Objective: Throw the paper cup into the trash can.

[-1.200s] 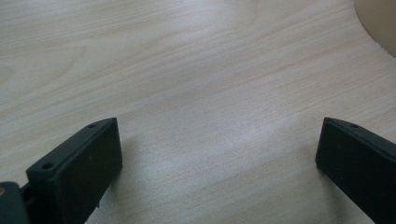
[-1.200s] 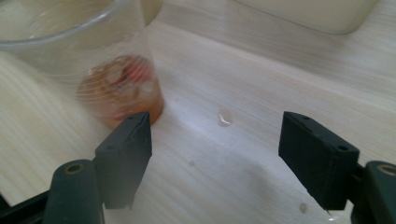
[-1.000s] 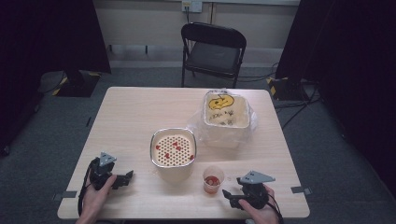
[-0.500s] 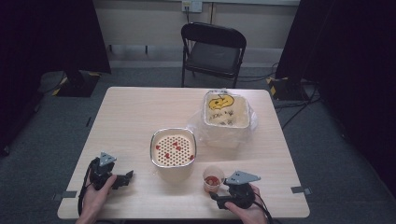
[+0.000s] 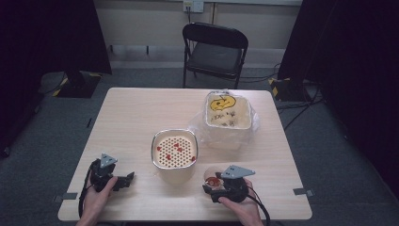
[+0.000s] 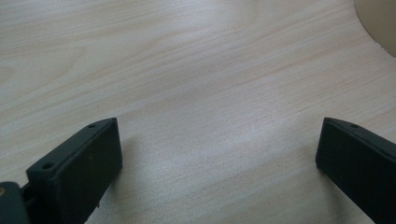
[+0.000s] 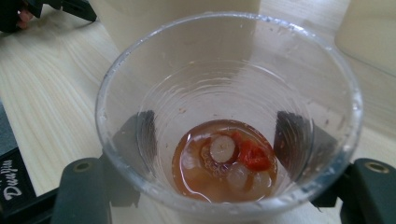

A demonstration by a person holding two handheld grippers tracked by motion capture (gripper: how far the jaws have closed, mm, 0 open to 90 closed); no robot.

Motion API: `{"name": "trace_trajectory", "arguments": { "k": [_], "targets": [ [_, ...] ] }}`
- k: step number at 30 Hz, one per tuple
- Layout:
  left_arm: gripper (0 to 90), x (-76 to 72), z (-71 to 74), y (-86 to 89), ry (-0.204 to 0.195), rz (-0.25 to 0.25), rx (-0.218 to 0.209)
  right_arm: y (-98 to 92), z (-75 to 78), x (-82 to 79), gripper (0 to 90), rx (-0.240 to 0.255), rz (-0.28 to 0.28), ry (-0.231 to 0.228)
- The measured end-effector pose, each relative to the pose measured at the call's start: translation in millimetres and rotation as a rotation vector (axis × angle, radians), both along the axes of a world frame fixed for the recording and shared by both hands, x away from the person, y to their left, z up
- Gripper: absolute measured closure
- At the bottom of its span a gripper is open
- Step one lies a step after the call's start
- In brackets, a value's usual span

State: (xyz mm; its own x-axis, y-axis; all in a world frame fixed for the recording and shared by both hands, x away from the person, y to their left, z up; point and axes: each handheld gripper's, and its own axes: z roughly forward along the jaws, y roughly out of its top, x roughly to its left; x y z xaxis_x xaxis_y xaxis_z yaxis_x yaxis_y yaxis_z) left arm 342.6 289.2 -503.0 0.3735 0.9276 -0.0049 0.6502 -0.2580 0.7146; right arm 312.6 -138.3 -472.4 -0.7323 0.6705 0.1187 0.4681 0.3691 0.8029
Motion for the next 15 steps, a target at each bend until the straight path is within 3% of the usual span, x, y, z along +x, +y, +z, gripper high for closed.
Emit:
{"name": "trace_trajectory", "arguments": {
  "k": [7, 15],
  "targets": [
    [0.0, 0.0, 0.0, -0.1, 0.001, 0.000, -0.001, 2.8, -1.4, 3.9, 37.2, 0.015, 0.011, -0.017],
    [0.0, 0.1, 0.1, 0.2, -0.001, -0.002, 0.003, -3.5, 2.8, 4.3, 39.9, 0.028, -0.019, -0.033]
  ]
}}
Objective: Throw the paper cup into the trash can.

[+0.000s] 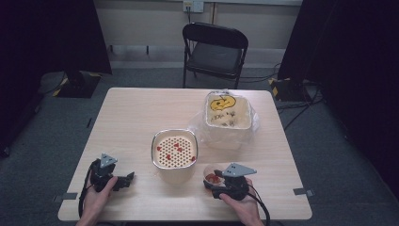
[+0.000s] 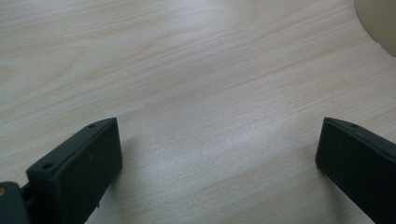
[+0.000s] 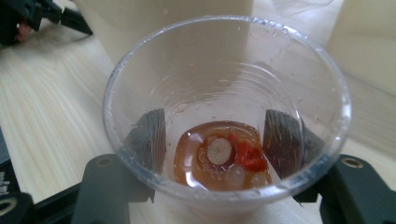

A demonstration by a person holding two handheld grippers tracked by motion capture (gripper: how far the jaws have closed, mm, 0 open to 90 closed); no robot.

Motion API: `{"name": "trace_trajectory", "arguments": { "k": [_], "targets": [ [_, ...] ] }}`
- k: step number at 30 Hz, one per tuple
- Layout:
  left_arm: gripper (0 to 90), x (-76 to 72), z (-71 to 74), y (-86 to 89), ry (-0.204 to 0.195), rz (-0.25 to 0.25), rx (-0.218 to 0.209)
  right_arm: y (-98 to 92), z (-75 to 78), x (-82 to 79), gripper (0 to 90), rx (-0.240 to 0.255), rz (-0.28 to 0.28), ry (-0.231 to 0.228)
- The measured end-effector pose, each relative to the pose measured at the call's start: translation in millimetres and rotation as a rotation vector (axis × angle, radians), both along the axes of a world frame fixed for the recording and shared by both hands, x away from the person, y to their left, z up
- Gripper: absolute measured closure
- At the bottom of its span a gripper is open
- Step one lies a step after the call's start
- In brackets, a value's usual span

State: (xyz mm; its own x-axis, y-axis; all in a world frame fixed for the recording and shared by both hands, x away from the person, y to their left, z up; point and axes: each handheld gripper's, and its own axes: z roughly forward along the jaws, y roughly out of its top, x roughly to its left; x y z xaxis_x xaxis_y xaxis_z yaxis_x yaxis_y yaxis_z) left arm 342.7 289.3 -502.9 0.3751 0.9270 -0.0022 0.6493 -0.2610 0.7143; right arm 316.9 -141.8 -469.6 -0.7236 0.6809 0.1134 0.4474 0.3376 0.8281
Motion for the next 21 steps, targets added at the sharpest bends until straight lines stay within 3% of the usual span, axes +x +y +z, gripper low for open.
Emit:
{"name": "trace_trajectory", "arguments": {
  "k": [13, 21],
  "targets": [
    [0.0, 0.0, 0.0, 0.0, 0.000, 0.000, 0.000, -15.3, 32.1, 7.9, 40.6, 0.069, -0.082, -0.094],
    [0.0, 0.0, 0.0, 0.0, 0.000, 0.000, 0.000, -16.5, 65.6, 14.6, 40.8, 0.100, -0.125, -0.152]
  ]
}}
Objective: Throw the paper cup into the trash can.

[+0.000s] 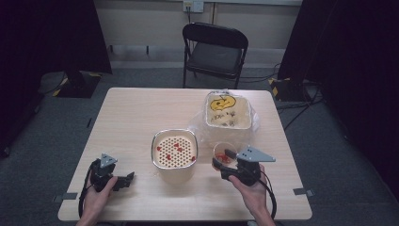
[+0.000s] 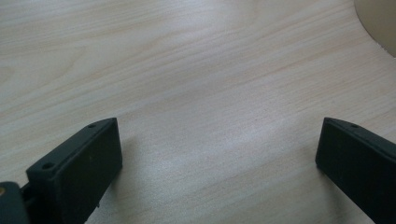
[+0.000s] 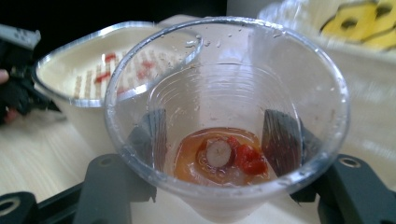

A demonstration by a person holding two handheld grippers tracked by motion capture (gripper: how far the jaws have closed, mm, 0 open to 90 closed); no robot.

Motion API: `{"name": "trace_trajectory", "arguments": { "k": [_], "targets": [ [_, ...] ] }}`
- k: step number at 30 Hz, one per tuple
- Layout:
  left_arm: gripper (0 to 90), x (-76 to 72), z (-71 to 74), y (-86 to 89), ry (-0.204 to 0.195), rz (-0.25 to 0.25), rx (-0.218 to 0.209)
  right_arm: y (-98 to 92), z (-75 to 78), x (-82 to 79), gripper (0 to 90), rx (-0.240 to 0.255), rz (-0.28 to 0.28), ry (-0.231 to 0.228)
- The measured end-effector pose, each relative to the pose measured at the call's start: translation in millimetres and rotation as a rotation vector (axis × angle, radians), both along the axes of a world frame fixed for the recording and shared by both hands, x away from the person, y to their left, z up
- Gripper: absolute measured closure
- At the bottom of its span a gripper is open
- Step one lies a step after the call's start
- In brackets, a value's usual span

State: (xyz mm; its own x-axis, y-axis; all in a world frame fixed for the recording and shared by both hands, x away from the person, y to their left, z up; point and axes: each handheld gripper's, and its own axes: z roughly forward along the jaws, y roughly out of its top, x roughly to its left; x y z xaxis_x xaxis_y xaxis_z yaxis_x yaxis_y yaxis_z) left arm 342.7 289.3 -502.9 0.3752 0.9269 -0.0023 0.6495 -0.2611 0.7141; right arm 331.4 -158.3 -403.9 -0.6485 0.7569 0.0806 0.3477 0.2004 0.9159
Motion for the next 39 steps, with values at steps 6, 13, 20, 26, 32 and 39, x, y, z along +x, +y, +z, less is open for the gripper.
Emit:
{"name": "trace_trajectory", "arguments": {
  "k": [6, 13, 20, 26, 32, 39],
  "targets": [
    [0.0, 0.0, 0.0, 0.0, 0.000, 0.000, -0.001, 8.2, 24.8, 7.1, 41.2, 0.001, -0.001, -0.055],
    [0.0, 0.0, 0.0, 0.0, 0.000, 0.000, -0.001, 23.5, 45.9, 25.1, 41.2, -0.002, -0.035, -0.142],
    [0.0, 0.0, 0.0, 0.0, 0.000, 0.000, 0.000, 45.9, 66.3, 46.8, 41.9, -0.071, -0.073, -0.269],
    [0.0, 0.0, 0.0, 0.0, 0.000, 0.000, 0.000, 61.1, 70.9, 57.6, 42.3, -0.162, -0.087, -0.339],
    [0.0, 0.0, 0.0, 0.0, 0.000, 0.000, 0.000, 75.1, 69.2, 63.3, 43.0, -0.296, -0.107, -0.417],
    [0.0, -0.1, -0.2, -0.3, 0.001, 0.002, -0.005, 89.9, 64.0, 61.9, 43.9, -0.468, -0.102, -0.505]
  ]
}}
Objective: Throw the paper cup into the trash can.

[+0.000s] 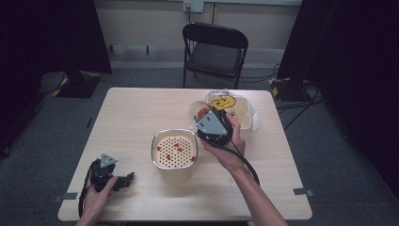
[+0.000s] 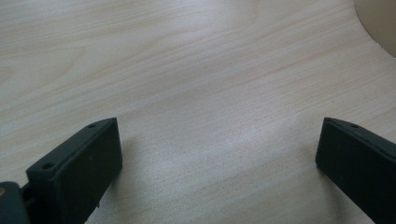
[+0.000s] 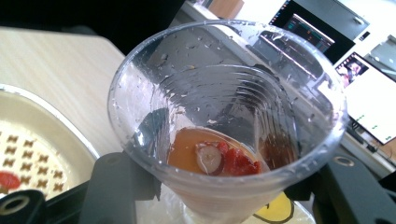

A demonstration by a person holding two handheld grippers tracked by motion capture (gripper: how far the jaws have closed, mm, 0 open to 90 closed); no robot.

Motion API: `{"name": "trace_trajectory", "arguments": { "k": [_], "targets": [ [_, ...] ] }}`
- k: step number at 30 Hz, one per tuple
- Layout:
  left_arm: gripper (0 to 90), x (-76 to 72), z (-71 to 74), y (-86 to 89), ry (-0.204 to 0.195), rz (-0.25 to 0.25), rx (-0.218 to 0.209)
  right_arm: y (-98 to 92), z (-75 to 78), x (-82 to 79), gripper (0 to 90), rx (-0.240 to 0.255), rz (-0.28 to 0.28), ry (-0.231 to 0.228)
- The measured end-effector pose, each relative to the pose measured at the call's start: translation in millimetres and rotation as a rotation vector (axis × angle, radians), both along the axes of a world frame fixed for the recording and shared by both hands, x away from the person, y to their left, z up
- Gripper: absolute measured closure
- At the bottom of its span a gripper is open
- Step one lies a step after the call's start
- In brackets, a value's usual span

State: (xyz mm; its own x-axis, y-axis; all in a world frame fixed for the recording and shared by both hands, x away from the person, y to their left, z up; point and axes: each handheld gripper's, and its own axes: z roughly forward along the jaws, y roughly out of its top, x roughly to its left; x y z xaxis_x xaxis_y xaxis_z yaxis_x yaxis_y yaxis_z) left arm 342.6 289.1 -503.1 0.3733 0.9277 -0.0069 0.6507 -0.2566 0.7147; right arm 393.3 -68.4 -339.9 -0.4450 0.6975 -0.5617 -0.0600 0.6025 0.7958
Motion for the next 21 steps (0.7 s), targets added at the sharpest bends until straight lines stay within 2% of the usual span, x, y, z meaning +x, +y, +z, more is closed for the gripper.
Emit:
{"name": "trace_trajectory", "arguments": {
  "k": [1, 2, 4, 5, 6, 7, 8, 9, 11, 12, 14, 18, 19, 21],
  "targets": [
    [0.0, 0.0, 0.0, 0.0, 0.000, 0.000, 0.000, 0.0, 0.0, 0.0, 43.9, 0.000, 0.000, 0.000],
    [0.0, 0.0, 0.1, 0.1, 0.000, -0.001, 0.001, 4.0, -1.8, -1.3, 43.9, -0.058, 0.001, -0.023],
    [0.0, 0.0, 0.0, 0.0, 0.000, 0.000, 0.000, 8.8, -3.3, -3.5, 44.2, -0.108, 0.003, -0.041],
    [0.0, 0.0, 0.0, 0.0, 0.000, 0.000, 0.000, 8.8, -3.3, -3.5, 44.2, -0.108, 0.003, -0.041],
    [0.0, 0.0, 0.0, 0.0, 0.000, 0.000, 0.000, 13.1, -4.0, -4.6, 44.2, -0.163, 0.014, -0.052],
    [0.0, 0.0, 0.0, 0.0, 0.000, 0.000, 0.000, 13.1, -4.0, -4.6, 44.2, -0.163, 0.014, -0.052],
    [0.0, 0.0, 0.0, 0.0, 0.000, 0.000, 0.000, 17.8, -4.7, -5.4, 44.4, -0.222, 0.015, -0.074],
    [0.0, 0.0, 0.0, 0.0, 0.000, 0.000, 0.000, 20.0, -4.6, -5.5, 44.4, -0.250, 0.020, -0.081],
    [0.0, 0.0, 0.1, 0.2, -0.001, -0.002, 0.004, 22.2, -4.9, -5.8, 44.5, -0.265, 0.018, -0.088],
    [0.0, 0.0, 0.0, 0.0, 0.000, 0.000, 0.000, 26.6, -5.7, -6.4, 44.5, -0.315, 0.018, -0.097],
    [0.0, 0.0, 0.1, 0.1, 0.000, -0.001, 0.001, 27.4, -5.8, -6.2, 44.5, -0.332, 0.019, -0.107],
    [0.0, 0.0, 0.1, 0.2, -0.001, -0.002, 0.004, 34.9, -10.2, -8.0, 45.1, -0.468, 0.016, -0.169],
    [0.0, 0.0, 0.1, 0.2, -0.001, -0.002, 0.004, 34.9, -10.2, -8.0, 45.1, -0.468, 0.016, -0.169],
    [0.0, 0.0, 0.2, 0.2, -0.001, -0.002, 0.004, 40.2, -14.7, -10.7, 45.3, -0.546, 0.018, -0.204]
  ]
}}
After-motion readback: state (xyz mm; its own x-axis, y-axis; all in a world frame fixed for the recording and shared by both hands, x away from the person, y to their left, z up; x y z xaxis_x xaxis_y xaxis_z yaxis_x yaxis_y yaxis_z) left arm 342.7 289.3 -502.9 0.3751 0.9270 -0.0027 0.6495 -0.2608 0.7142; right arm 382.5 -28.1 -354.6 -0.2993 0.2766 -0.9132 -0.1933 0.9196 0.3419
